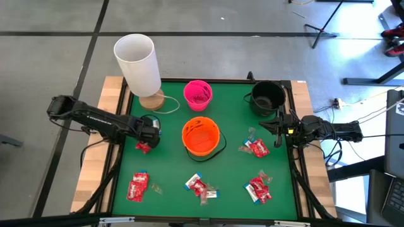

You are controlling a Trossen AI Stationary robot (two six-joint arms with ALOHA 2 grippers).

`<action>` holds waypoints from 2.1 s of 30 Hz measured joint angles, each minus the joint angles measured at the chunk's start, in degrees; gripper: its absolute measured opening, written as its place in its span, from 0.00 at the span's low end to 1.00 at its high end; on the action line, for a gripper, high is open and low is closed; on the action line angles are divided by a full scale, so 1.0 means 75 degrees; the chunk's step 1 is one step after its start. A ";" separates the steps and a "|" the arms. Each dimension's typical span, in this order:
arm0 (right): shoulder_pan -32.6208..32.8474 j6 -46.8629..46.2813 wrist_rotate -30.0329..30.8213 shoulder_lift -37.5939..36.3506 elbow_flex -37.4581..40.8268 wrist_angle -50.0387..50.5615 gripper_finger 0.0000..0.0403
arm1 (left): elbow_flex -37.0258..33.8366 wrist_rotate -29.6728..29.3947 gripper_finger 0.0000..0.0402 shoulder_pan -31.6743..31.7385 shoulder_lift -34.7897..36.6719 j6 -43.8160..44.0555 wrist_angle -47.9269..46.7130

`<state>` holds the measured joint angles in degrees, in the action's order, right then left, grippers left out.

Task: Sort candy
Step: Put the green candy into the pink bucket

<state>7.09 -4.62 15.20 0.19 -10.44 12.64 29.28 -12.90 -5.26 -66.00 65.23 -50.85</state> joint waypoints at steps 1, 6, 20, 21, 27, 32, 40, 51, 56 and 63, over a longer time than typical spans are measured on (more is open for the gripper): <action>0.0000 -0.0003 0.0000 0.0000 0.0003 0.0000 0.00 | 0.0113 -0.0072 0.02 0.0000 0.0000 -0.0093 -0.0001; 0.0002 -0.0001 0.0000 0.0000 0.0002 0.0000 0.00 | 0.0978 -0.0207 0.00 -0.0006 0.0077 -0.0869 -0.0118; 0.0002 -0.0001 -0.0003 0.0000 0.0001 0.0000 0.00 | 0.3270 -0.1823 0.00 0.0723 0.0574 -0.6378 0.2185; 0.0003 -0.0003 -0.0003 -0.0003 0.0003 0.0000 0.00 | 0.3270 -0.1623 0.00 0.0936 0.0568 -0.6913 0.2630; 0.0002 -0.0003 0.0000 -0.0002 0.0000 0.0003 0.00 | 0.3270 -0.0074 0.00 0.2583 0.0271 -0.8809 0.4907; 0.0002 -0.0002 -0.0001 -0.0001 0.0002 0.0003 0.00 | 0.3267 0.1572 0.00 0.3852 -0.0322 -0.9195 0.5743; 0.0002 0.0000 -0.0003 0.0000 0.0000 0.0013 0.00 | 0.3267 0.2800 0.00 0.4901 -0.1524 -0.9245 0.6498; 0.0001 -0.0001 -0.0001 -0.0003 0.0003 0.0146 0.00 | 0.3264 0.3381 0.00 0.5464 -0.2736 -0.9178 0.7149; 0.0001 -0.0001 -0.0001 -0.0003 0.0000 0.0137 0.00 | 0.3264 0.3514 0.00 0.5458 -0.2856 -0.9109 0.7337; 0.0002 -0.0002 -0.0002 -0.0002 0.0002 0.0140 0.00 | 0.3263 0.3602 0.00 0.5231 -0.2859 -0.8955 0.7313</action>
<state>7.11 -4.64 15.19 0.17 -10.42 13.69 53.75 14.11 33.97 -87.44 -1.94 4.00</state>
